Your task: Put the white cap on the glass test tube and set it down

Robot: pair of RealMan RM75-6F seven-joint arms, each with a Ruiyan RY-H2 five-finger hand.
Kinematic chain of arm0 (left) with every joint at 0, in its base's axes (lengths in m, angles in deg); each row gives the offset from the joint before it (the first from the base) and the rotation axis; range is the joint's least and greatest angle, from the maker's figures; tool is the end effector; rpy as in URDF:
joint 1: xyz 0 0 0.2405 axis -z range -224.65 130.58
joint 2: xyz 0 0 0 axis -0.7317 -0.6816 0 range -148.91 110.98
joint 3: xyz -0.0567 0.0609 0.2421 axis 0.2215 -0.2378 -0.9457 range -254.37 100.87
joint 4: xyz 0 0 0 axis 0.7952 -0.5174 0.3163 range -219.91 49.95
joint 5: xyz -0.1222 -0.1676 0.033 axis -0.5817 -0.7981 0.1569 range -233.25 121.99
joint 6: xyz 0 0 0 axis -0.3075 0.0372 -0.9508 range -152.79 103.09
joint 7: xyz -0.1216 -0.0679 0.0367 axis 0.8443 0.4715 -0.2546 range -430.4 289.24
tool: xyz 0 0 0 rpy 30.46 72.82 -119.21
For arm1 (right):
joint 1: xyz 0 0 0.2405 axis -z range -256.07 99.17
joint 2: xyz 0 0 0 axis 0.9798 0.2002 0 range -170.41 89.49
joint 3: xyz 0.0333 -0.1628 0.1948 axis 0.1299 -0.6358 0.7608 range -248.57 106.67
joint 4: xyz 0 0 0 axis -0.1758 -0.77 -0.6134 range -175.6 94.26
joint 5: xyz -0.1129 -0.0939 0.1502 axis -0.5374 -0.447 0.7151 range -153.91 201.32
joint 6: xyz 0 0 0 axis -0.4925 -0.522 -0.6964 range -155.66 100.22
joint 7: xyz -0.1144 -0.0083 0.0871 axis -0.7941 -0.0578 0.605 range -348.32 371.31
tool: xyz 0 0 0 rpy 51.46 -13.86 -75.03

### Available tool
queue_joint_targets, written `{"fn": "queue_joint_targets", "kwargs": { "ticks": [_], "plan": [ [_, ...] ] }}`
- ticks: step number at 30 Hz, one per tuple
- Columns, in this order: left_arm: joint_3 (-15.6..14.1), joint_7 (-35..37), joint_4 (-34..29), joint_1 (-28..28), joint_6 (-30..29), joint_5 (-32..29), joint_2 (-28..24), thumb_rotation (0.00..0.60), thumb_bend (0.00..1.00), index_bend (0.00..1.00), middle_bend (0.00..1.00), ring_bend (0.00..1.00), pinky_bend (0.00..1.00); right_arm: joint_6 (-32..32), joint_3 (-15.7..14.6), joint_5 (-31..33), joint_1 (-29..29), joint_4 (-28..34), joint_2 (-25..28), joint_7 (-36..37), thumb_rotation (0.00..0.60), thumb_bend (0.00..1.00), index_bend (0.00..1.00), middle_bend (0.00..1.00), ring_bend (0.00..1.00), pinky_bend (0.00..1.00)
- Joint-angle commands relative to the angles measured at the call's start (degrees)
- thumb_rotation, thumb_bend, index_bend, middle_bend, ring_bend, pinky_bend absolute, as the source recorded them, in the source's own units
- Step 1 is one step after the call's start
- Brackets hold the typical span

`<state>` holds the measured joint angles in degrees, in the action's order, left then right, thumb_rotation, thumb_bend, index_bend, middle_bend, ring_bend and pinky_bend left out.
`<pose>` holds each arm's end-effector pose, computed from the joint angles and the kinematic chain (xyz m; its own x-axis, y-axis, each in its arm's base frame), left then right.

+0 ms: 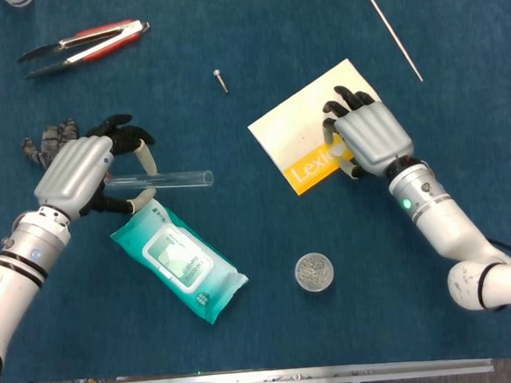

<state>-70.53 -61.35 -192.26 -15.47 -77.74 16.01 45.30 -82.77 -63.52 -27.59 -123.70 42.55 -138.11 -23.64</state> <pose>-0.1857 0.2787 0.0754 0.0624 0.4795 0.8753 0.9826 -0.1834 0.0304 -0.1381 -0.3208 -0.0731 0.5459 -0.3523 0.7602 -0.8271 -0.3719 0.4215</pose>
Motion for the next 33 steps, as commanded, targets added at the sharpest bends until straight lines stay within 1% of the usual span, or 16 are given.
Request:
{"fn": "queue_joint_targets", "kwargs": {
  "ticks": [1,13,33],
  "plan": [
    [0.01,0.22,0.15,0.02,0.06,0.01,0.04,0.600,0.30,0.56,0.27,0.09,0.14,-0.01,0.09,0.11,-0.06,-0.09,-0.08,0.02,0.600,0.24,0.46,0.24,0.06,0.18],
    [-0.07,1.12,0.87,0.23,0.56,0.12,0.28,0.600,0.30,0.56,0.26,0.09,0.14,-0.04,0.25,1.05,-0.35,-0.54,-0.34,-0.47,0.600,0.24,0.47,0.24,0.06,0.18],
    [0.04,2.33,1.65,0.24,0.49,0.26,0.54,0.600,0.30,0.56,0.26,0.09,0.14,-0.46,0.51,2.38,-0.72,-1.96,-1.32,-1.36,0.600,0.27,0.57,0.25,0.07,0.19]
  ]
}}
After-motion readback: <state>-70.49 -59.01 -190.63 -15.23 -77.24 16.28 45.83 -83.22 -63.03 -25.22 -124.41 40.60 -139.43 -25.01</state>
